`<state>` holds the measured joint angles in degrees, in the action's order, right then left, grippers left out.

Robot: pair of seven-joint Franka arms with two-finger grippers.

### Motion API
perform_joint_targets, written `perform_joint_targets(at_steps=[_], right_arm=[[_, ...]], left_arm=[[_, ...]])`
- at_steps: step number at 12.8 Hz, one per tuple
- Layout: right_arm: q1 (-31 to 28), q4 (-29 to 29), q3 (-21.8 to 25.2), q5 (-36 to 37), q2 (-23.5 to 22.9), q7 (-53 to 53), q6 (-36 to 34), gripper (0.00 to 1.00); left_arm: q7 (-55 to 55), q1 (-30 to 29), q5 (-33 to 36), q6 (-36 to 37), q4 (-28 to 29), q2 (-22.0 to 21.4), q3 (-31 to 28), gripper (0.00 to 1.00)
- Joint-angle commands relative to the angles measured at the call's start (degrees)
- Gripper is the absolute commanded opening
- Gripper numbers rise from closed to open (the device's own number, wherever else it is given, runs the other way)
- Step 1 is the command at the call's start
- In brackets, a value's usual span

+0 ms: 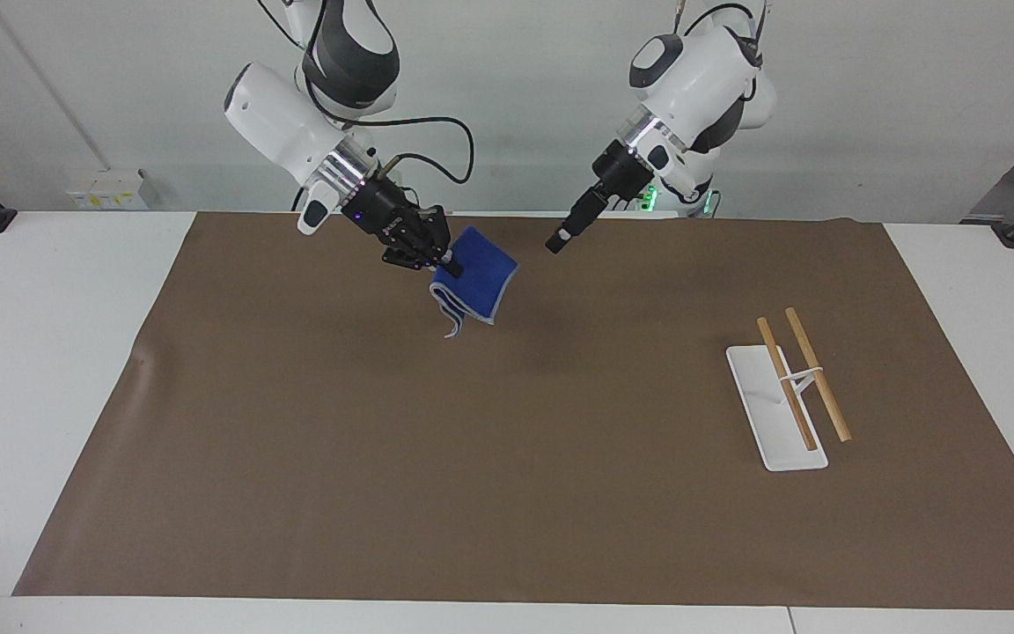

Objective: Right arm passes towel to left arm to hang
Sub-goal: 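Carry the towel toward center while the left gripper reaches toward it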

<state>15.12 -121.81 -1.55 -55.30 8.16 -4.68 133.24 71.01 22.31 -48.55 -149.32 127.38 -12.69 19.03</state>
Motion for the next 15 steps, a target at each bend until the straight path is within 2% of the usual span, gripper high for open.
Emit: perform_joint_targets(at_steps=[1, 5, 10, 15], right_arm=[[0.1, 0.9, 0.0, -1.6, -0.6, 0.5, 0.2, 0.00], [0.0, 1.1, 0.0, -1.5, -0.6, 0.4, 0.1, 0.00], [-0.1, 1.1, 0.0, -1.2, -0.6, 0.3, 0.4, 0.00], [0.0, 1.1, 0.0, -0.8, -0.6, 0.0, 0.4, 0.00]], left_arm=[[5.0, 4.6, -1.3, -5.3, 3.1, -1.3, -0.8, 1.00], [10.9, 8.0, -1.3, -11.4, 3.4, -0.1, -0.8, 1.00], [11.3, 9.9, -1.2, -24.2, 2.5, 7.6, -0.8, 1.00], [13.1, 9.7, -1.3, -25.1, -1.2, 9.8, -0.8, 1.00]])
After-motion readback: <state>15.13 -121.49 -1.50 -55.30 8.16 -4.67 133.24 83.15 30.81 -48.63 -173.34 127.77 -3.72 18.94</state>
